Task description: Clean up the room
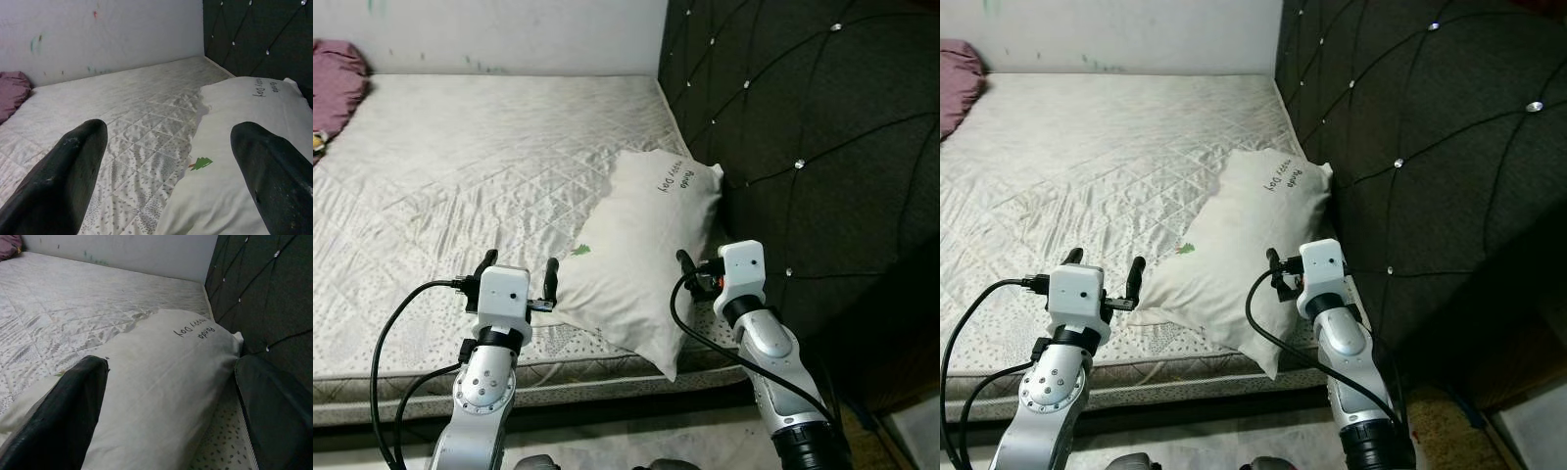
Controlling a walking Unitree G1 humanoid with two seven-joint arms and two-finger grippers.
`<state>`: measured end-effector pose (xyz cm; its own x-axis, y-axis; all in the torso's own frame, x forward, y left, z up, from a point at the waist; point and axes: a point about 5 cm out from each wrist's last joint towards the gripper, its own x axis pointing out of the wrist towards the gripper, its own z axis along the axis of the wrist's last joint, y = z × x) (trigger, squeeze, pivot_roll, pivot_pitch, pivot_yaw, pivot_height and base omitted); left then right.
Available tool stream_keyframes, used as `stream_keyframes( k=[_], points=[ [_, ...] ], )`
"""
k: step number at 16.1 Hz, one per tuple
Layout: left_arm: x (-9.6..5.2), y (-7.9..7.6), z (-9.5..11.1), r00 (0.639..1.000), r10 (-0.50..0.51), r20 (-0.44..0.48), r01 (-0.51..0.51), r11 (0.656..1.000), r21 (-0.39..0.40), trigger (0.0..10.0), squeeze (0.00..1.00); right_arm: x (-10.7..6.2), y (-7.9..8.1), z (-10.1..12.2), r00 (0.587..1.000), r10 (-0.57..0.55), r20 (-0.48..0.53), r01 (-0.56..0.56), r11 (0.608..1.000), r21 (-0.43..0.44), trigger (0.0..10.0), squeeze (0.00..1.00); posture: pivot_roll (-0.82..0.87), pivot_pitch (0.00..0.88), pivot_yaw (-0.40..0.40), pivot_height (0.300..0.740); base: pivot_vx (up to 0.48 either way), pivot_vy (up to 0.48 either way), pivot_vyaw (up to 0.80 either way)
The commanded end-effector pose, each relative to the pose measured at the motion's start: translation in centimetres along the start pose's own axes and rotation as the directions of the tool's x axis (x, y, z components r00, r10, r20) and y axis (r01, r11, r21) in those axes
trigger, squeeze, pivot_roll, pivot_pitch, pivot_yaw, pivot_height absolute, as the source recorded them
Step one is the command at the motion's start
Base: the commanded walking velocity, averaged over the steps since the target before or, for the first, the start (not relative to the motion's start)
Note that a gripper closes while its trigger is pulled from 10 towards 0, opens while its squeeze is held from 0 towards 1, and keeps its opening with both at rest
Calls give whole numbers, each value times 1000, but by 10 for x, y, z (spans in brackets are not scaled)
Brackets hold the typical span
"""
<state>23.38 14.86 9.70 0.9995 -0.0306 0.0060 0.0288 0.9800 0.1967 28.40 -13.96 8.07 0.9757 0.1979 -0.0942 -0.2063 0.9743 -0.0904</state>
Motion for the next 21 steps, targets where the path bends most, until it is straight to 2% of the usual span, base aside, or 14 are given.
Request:
stream_keyframes(
  k=[1, 5, 13, 19, 21],
  points=[
    [0, 3, 1, 1000, 5, -2, -5, 1000, -3, 10000, 0, 1, -2, 4, 1000, -14, 16, 13, 1000, 4, 10000, 0, 4, 0, -49, 740, 0, 0, 0],
    [0, 1, 1, 1000, -8, 0, 8, 1000, -19, 10000, 0, 0, -3, 3, 1000, -13, 12, 13, 1000, 1, 10000, 0, 3, 0, -50, 740, 0, 0, 0],
    [1, 1, 2, 1000, -4, 5, 4, 1000, -2, 10000, 0, 1, -3, 4, 1000, -18, 11, 18, 1000, 3, 10000, 0, 3, 0, -51, 740, 0, 0, -728],
    [1, 0, 3, 1000, -11, 14, 12, 1000, -22, 10000, 0, 1, -3, 4, 1000, -12, 11, 12, 1000, 2, 10000, 0, 3, 0, -54, 740, 0, 0, 0],
    [0, -2, 5, 999, -42, 30, 43, 998, -41, 10000, 0, 1, -3, 3, 1000, -12, 11, 12, 1000, 1, 10000, 0, 3, 0, -54, 740, 0, 0, 0]
  ],
)
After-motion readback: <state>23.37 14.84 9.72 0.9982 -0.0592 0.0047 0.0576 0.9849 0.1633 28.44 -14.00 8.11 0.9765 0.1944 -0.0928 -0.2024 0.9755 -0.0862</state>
